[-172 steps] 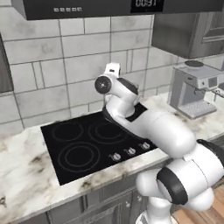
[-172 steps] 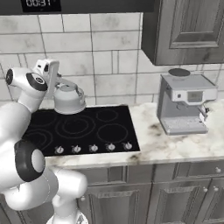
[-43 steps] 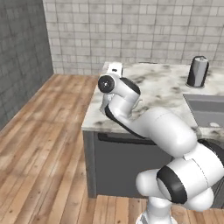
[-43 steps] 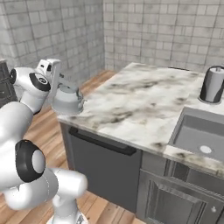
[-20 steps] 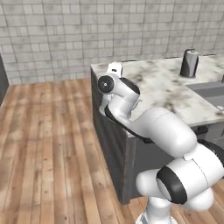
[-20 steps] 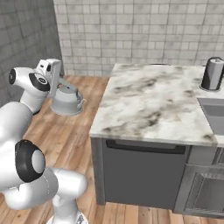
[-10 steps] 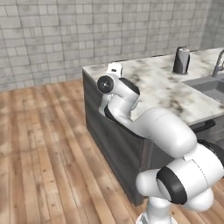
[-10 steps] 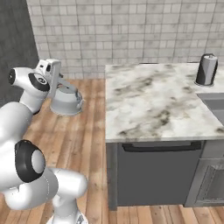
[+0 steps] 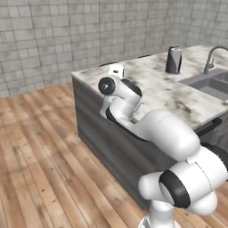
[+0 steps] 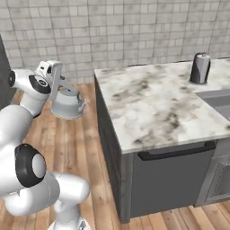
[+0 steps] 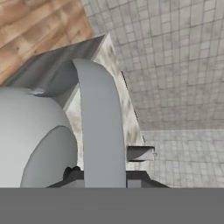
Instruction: The kettle is done boiling. Turn off the stove, then wait for 300 timesteps before moving the kettle to the dining table.
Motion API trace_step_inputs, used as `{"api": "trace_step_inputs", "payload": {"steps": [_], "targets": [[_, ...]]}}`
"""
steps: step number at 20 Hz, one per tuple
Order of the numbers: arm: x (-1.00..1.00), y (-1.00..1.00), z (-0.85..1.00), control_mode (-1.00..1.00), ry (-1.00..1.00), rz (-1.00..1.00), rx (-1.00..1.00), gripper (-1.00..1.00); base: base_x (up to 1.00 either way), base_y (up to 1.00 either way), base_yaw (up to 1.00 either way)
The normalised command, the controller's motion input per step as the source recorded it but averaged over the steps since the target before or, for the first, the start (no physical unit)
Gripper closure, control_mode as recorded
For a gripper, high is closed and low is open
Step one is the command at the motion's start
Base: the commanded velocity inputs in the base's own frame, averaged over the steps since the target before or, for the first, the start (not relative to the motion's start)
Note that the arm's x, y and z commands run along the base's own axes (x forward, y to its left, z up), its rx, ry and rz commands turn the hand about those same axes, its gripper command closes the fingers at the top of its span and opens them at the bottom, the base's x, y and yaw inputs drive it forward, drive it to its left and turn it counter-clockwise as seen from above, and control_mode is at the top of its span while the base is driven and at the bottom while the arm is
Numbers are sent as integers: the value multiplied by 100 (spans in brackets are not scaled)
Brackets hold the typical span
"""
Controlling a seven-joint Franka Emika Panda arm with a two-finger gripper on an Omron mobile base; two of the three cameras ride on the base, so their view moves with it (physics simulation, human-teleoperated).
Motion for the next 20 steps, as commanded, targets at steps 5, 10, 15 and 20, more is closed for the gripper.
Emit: {"api": "trace_step_inputs", "payload": {"steps": [5,10,15,20], "targets": [[0,0,0,100,0,0,0,100,35,72,-35],[0,0,0,100,0,0,0,100,38,74,-36],[0,0,0,100,0,0,0,100,41,76,-37],[0,0,0,100,0,0,0,100,42,77,-38]]}}
